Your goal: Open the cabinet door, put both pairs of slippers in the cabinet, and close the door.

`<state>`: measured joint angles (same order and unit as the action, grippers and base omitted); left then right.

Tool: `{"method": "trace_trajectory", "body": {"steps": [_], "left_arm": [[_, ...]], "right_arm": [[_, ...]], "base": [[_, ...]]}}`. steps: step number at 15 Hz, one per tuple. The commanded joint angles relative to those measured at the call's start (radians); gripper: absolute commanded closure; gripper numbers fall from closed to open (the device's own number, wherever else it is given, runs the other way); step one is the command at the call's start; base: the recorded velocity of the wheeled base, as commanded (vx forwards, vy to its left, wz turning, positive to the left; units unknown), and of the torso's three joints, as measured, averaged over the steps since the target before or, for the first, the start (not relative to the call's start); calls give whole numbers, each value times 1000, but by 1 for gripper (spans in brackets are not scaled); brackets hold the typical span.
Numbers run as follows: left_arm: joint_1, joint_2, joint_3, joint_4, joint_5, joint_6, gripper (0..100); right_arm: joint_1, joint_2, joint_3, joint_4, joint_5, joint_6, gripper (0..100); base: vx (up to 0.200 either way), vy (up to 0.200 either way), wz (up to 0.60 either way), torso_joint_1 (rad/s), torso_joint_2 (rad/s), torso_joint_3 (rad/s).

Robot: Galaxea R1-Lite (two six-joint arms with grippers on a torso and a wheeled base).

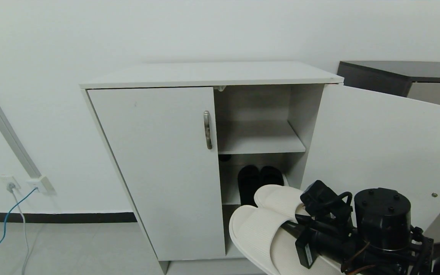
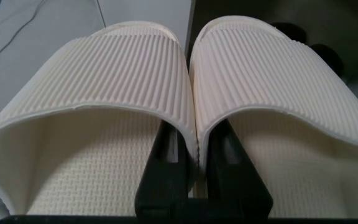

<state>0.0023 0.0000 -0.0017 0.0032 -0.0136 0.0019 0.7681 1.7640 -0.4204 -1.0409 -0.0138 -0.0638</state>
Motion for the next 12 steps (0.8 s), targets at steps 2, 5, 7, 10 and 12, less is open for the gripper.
{"method": "trace_trajectory", "body": {"steps": [2,5,7,10,12], "left_arm": [[1,0,0,0,0,0,100],[1,0,0,0,0,0,100],[1,0,0,0,0,0,100],[1,0,0,0,0,0,100],[1,0,0,0,0,0,100]], "right_arm": [[0,2,0,-1,0,-1,100],[0,2,2,-1,6,-1,100],[0,2,3,-1,18,-2,100],[2,2,11,-1,20,-10,100],[2,2,15,-1,23,-27,100]], "base": [[0,0,0,0,0,0],[0,0,0,0,0,0],[0,0,0,0,0,0],[0,0,0,0,0,0],[0,0,0,0,0,0]]}}
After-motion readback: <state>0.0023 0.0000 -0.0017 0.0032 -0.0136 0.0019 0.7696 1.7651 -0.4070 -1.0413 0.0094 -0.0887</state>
